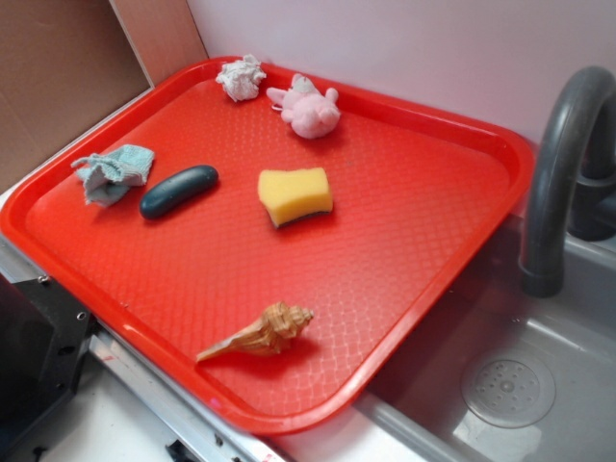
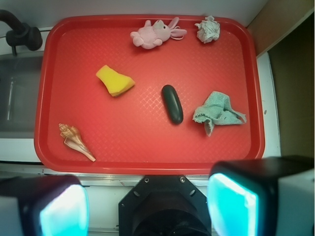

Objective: Grab the green sponge.

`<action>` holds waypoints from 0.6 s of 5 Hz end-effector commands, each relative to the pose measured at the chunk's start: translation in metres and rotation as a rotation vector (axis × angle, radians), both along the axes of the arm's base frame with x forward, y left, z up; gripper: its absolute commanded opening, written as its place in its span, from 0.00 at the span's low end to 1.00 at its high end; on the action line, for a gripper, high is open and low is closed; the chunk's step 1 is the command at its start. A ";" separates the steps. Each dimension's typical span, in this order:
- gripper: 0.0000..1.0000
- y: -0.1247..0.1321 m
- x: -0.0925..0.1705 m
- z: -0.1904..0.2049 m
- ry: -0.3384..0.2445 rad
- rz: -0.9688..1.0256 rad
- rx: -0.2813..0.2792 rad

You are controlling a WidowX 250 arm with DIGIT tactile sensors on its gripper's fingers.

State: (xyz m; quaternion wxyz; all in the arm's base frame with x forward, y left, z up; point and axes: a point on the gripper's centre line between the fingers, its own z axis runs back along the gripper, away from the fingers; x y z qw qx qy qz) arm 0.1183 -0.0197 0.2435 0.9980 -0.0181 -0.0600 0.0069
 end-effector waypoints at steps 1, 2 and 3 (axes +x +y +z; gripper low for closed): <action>1.00 0.000 0.000 0.000 0.000 0.000 0.000; 1.00 -0.010 0.028 -0.016 -0.054 -0.111 0.063; 1.00 -0.011 0.055 -0.037 -0.134 -0.165 0.079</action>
